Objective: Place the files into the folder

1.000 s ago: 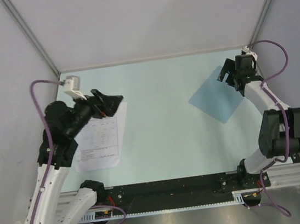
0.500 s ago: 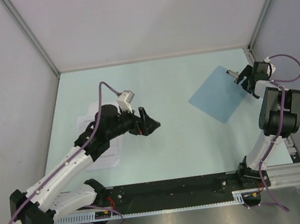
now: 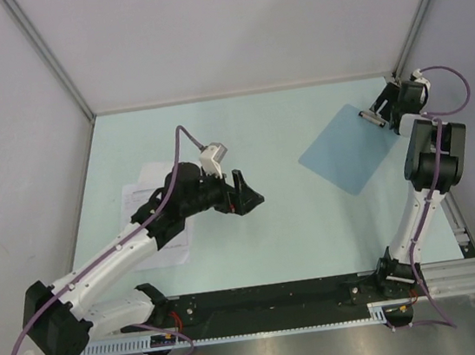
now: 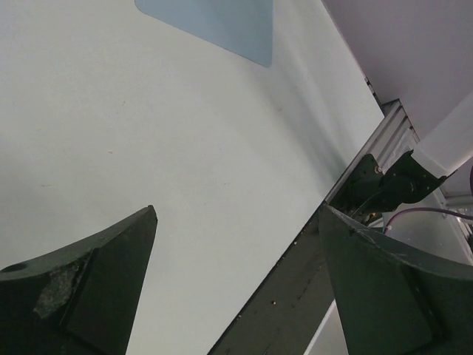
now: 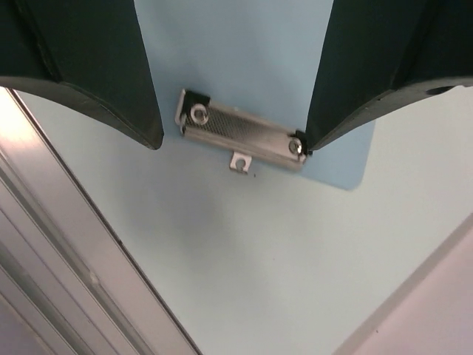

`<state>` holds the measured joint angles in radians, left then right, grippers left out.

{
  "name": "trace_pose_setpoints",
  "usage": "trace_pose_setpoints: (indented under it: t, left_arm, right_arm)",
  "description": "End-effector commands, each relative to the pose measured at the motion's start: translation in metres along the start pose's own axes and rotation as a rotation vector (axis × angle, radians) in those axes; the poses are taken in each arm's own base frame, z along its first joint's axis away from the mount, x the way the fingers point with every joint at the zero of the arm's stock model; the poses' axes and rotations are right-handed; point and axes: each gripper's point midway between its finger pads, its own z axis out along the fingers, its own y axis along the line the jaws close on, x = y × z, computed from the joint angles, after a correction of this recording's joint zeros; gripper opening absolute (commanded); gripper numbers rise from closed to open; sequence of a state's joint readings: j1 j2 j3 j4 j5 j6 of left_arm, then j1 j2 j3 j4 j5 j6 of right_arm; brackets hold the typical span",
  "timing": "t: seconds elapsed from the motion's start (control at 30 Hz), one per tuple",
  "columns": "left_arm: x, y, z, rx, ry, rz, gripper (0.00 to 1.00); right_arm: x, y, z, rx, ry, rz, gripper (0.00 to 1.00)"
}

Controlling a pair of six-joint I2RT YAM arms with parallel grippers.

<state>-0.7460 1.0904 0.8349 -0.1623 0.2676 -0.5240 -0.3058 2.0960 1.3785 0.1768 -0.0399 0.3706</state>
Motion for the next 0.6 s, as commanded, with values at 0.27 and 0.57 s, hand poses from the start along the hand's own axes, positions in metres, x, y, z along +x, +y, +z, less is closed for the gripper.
trace_pose_setpoints:
  t: [0.27, 0.57]
  left_arm:
    - [-0.019, -0.012, 0.009, 0.029, -0.028, -0.005, 0.96]
    - [-0.016, -0.008, 0.008, 0.002, -0.009, -0.010, 0.96]
  right_arm:
    - [-0.003, 0.023, 0.053, -0.078, 0.060, 0.328, 0.77]
    - [0.053, 0.026, 0.016, 0.013, 0.266, 0.394, 0.79]
